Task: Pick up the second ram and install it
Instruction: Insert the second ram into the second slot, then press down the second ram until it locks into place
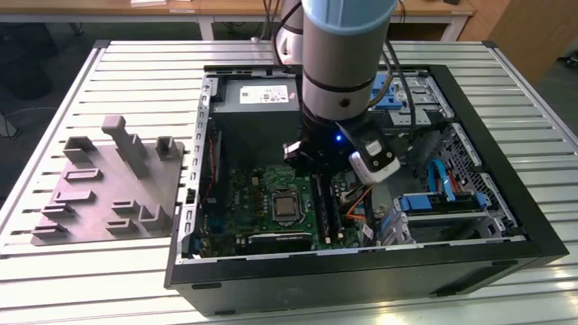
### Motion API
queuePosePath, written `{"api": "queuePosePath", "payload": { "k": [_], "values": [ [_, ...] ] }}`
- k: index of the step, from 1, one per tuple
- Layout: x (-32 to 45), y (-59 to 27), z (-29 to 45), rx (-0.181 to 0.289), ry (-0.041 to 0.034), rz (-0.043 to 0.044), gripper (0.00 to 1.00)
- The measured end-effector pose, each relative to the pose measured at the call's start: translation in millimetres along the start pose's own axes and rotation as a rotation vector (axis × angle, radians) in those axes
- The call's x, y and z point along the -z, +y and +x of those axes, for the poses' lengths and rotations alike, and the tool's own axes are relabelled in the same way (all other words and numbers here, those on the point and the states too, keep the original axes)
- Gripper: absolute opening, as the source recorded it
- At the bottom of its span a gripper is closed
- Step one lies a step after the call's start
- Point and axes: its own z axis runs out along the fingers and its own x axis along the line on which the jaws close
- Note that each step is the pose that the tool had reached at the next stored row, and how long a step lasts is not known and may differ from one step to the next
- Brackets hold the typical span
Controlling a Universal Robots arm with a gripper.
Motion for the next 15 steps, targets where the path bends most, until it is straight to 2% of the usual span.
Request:
{"api": "queuePosePath", "payload": {
  "k": [3, 4, 15],
  "values": [
    [8.8, 0.3, -0.5, 0.0, 0.0001, 0.0002, 0.13],
    [9.0, 0.4, -0.5, 0.0, 0.0, 0.0, 0.11],
    [9.9, 0.4, -0.6, 0.0, 0.0001, 0.0001, 0.11]
  ]
}}
